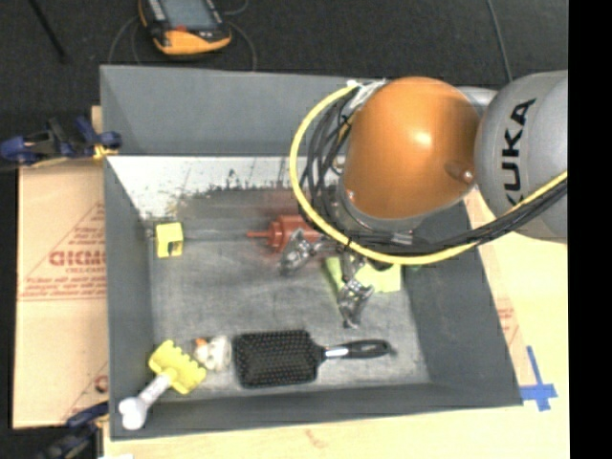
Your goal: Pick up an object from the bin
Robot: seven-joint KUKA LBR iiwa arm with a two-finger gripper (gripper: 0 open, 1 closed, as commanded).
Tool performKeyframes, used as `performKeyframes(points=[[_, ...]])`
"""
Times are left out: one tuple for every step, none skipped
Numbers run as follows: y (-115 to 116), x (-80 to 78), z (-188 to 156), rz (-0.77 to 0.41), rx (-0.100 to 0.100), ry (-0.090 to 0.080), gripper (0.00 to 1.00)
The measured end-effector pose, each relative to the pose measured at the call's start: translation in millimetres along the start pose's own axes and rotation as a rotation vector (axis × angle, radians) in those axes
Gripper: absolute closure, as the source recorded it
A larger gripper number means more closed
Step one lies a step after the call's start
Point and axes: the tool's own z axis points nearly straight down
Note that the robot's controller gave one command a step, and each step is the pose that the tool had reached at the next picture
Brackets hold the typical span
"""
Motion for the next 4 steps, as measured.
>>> performKeyframes(points=[[6.5,-8.1,42.1,0.154,0.005,-0.01,0.0],[-2.8,9.6,110.4,0.101,0.003,-0.007,0.0],[21.7,21.7,127.9,-0.162,-0.003,0.003,0.0],[83.1,-23.0,168.7,-0.335,0.004,0.004,1.0]])
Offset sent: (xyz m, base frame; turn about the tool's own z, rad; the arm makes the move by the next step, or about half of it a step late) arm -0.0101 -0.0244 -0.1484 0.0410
